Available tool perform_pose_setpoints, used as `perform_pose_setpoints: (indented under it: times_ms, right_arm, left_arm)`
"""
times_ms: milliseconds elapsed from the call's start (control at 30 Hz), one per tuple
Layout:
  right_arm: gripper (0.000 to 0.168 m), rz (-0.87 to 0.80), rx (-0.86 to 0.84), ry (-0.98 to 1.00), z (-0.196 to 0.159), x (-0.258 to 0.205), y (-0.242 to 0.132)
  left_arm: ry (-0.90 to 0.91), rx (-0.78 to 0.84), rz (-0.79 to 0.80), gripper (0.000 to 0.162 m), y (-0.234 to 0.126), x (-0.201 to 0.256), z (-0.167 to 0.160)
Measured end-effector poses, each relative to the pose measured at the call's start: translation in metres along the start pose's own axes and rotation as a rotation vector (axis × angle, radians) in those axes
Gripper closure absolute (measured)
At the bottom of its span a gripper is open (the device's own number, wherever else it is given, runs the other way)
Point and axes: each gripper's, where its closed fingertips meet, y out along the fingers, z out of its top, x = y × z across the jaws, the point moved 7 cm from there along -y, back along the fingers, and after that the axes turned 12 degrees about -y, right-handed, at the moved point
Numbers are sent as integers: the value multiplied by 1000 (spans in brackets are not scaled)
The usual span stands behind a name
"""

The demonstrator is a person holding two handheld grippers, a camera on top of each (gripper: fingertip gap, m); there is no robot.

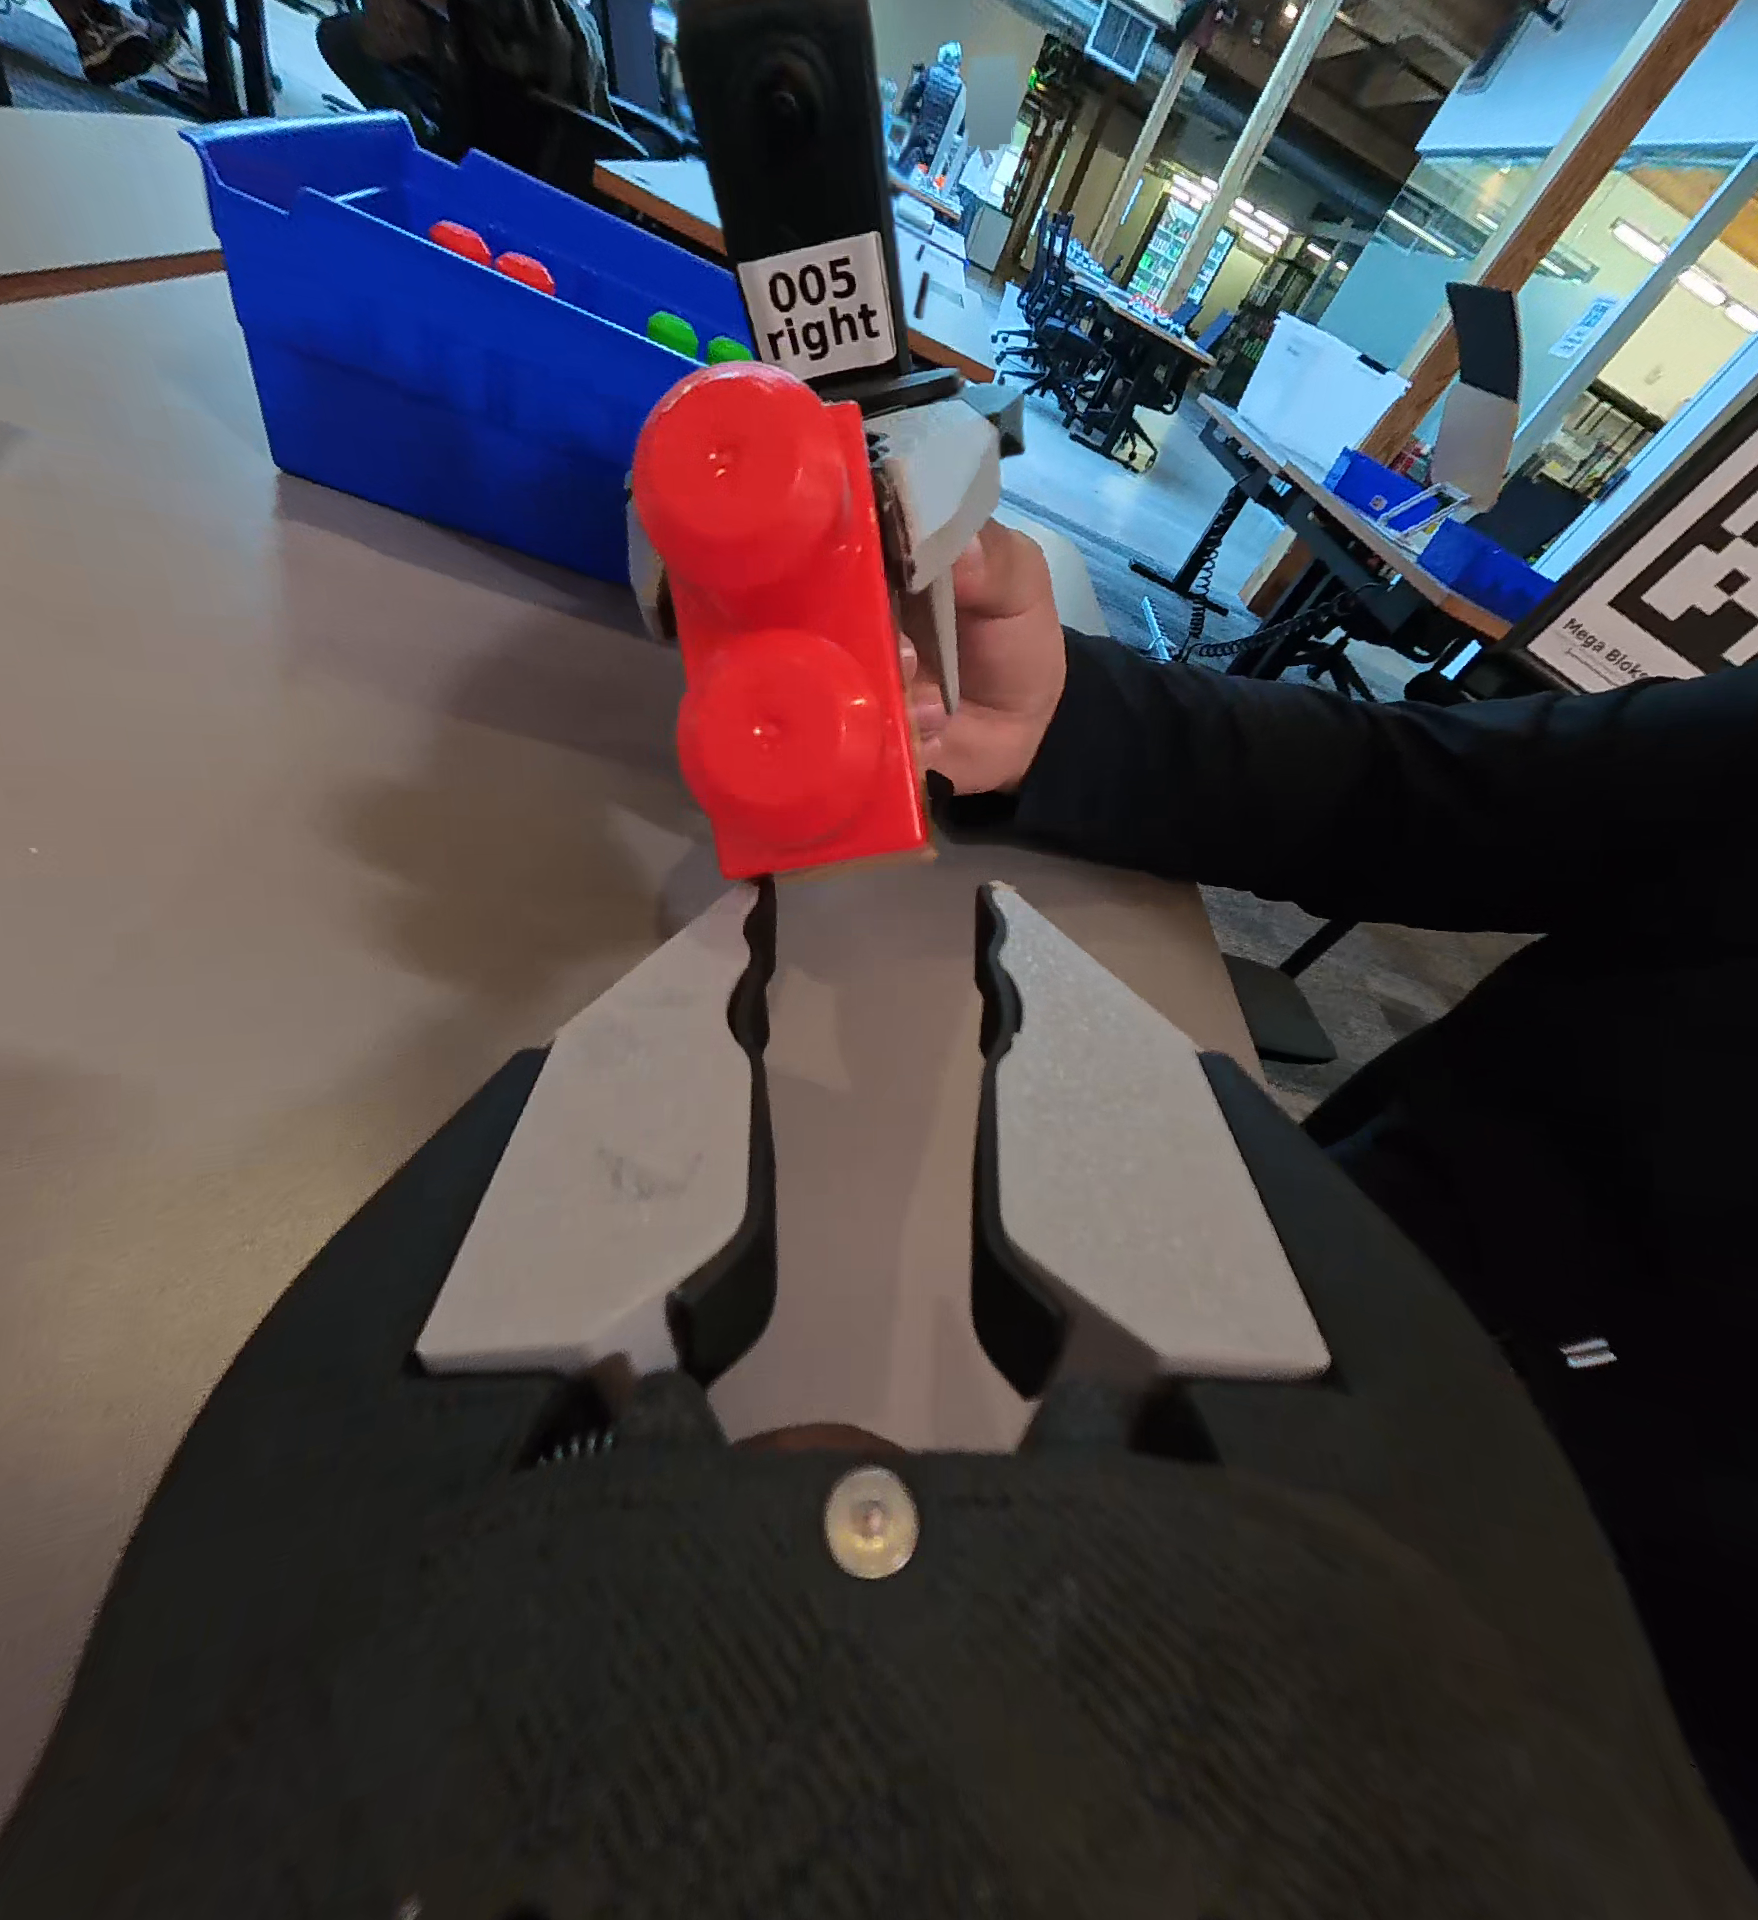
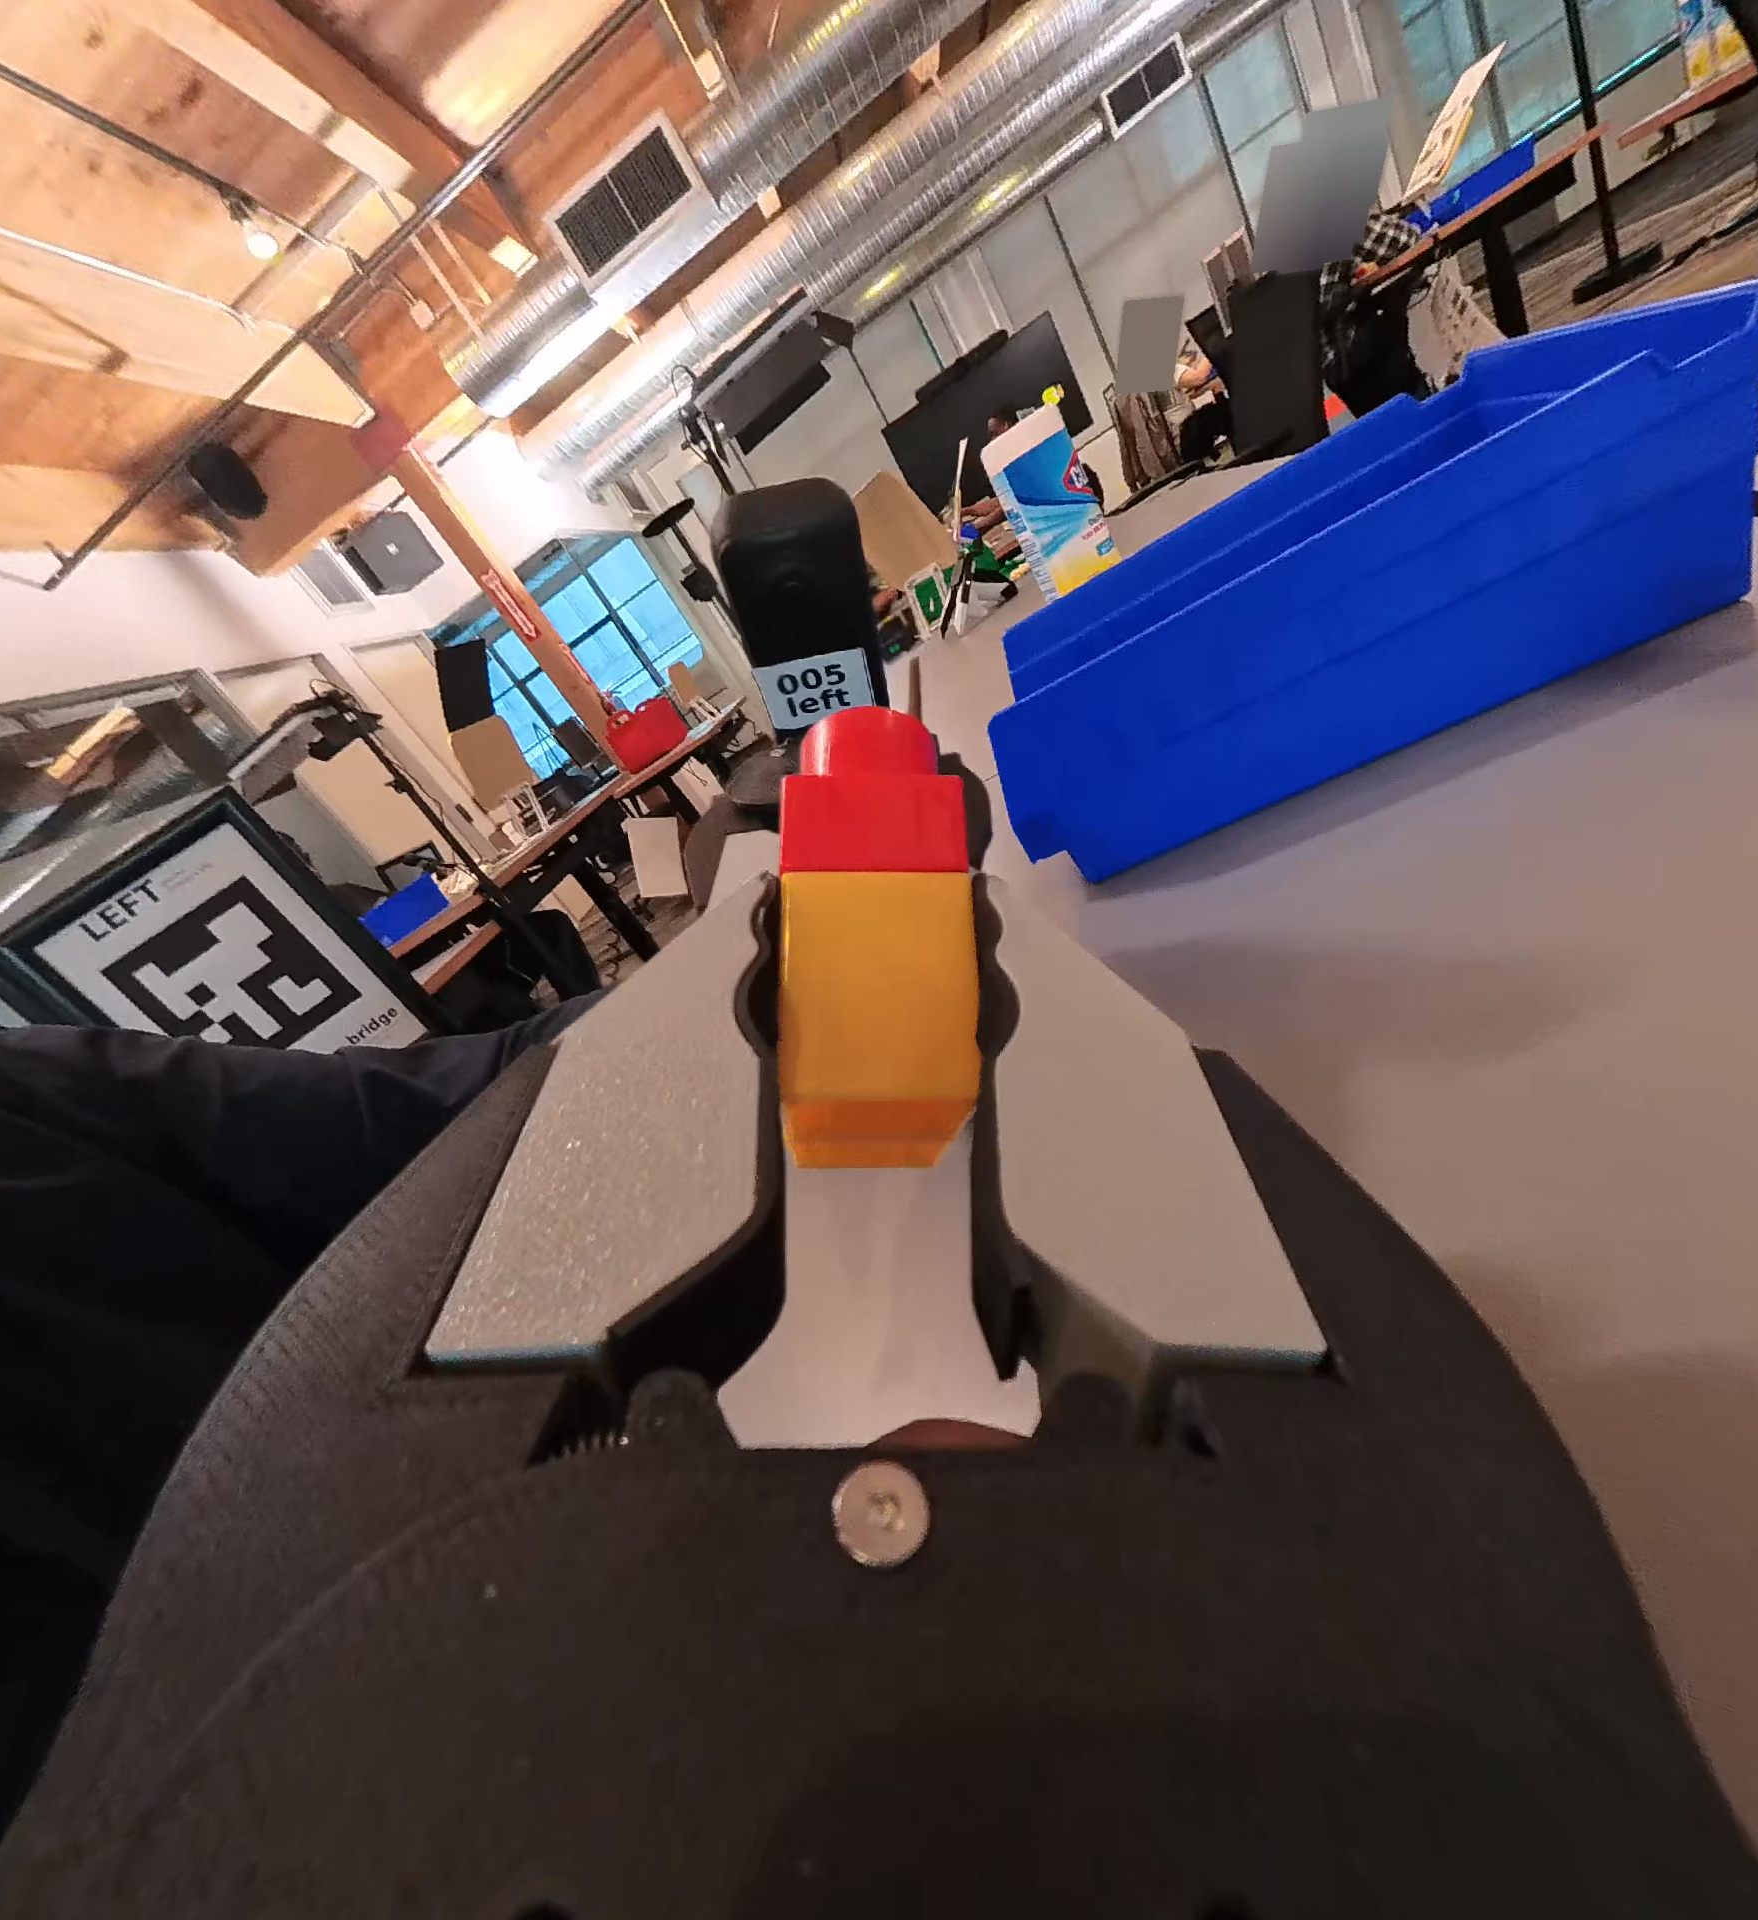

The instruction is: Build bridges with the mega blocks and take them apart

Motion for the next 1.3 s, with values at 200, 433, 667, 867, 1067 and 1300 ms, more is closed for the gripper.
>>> perform_pose_setpoints:
  times_ms: [200,433,667,867,1067,1300]
  right_arm:
    - [135,4,58,-29,7,-7,0]
    - [135,-10,28,-74,6,-13,7]
    - [135,4,56,-63,2,-15,12]
    - [135,77,61,5,-2,-12,11]
    - [135,107,-18,-9,-7,-12,11]
    - [135,97,-196,-65,-22,-13,17]
  left_arm:
    - [-54,86,-39,142,-2,-2,7]
    - [-61,71,-79,123,2,3,5]
    - [0,86,-31,126,3,7,9]
    - [6,131,-52,126,-4,10,14]
    - [-11,177,-65,127,-11,8,18]
    - [-39,179,-54,128,-13,3,17]
